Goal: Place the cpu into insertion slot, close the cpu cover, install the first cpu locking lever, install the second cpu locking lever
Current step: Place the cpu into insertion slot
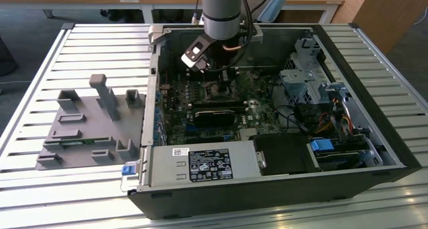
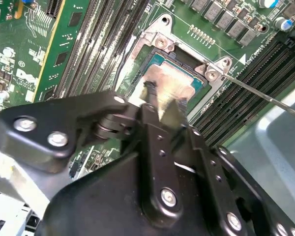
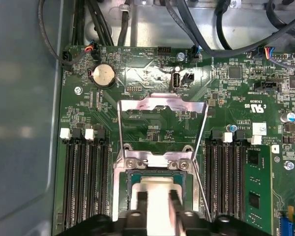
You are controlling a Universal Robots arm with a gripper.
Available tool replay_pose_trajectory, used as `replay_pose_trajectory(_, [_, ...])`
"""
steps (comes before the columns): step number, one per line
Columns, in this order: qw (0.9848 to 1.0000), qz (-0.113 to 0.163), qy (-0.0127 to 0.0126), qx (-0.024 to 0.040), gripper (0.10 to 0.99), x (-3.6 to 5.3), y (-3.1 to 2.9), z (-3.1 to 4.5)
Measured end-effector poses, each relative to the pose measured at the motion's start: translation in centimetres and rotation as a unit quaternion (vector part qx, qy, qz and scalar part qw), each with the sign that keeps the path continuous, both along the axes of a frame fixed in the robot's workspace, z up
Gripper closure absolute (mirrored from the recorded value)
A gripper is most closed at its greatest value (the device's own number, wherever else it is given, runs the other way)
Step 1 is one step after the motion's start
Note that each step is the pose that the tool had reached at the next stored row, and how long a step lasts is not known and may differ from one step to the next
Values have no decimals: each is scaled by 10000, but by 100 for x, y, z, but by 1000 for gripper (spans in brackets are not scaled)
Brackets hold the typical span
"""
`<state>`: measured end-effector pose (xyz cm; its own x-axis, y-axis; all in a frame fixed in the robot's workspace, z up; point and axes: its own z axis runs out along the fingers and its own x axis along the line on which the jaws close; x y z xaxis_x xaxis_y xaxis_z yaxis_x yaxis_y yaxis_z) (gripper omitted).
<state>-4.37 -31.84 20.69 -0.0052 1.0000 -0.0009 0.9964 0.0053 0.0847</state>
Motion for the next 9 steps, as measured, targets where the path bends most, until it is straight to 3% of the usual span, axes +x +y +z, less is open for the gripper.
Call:
replay_pose_trajectory(5, [10000, 0, 23, -1, 965, 6, 0, 7])
replay_pose_trajectory(9, [10000, 0, 26, -1, 980, 7, 0, 20])
